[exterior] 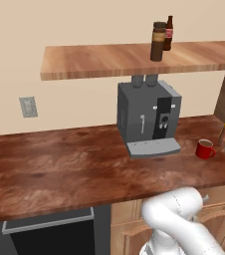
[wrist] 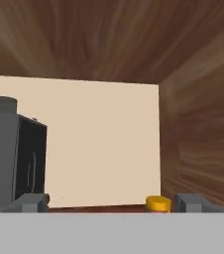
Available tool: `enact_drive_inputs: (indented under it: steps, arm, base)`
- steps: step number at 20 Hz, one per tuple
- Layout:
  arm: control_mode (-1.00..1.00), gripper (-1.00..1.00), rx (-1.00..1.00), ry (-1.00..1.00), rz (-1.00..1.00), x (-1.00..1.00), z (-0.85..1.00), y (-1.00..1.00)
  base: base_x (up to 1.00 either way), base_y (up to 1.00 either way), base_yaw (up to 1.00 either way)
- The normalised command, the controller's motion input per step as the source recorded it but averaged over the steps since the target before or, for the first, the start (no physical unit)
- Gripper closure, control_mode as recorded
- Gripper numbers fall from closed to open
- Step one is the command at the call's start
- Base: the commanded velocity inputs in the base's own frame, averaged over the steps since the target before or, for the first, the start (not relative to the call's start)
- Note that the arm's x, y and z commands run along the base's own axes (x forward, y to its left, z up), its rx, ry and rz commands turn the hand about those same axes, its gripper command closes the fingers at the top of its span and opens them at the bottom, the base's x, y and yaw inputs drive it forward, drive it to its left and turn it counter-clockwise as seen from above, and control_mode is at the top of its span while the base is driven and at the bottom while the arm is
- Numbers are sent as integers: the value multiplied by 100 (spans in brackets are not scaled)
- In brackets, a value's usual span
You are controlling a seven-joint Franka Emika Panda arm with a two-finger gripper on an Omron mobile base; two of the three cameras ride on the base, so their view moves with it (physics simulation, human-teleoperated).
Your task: Pick the cinnamon and honey bottle from the shelves and place them next to the mug.
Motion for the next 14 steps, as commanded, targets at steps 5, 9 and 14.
enact_drive_inputs:
  steps: [5, 9, 14]
  arm:
    - [-100, -100, 0, -12, 7, -65, 55, 67]
    - [-100, -100, 0, -11, 7, -72, 63, 47]
    - [-100, -100, 0, -13, 4, -62, 82, 30]
  base:
    - [0, 0, 0]
    - [0, 0, 0]
    - [0, 0, 0]
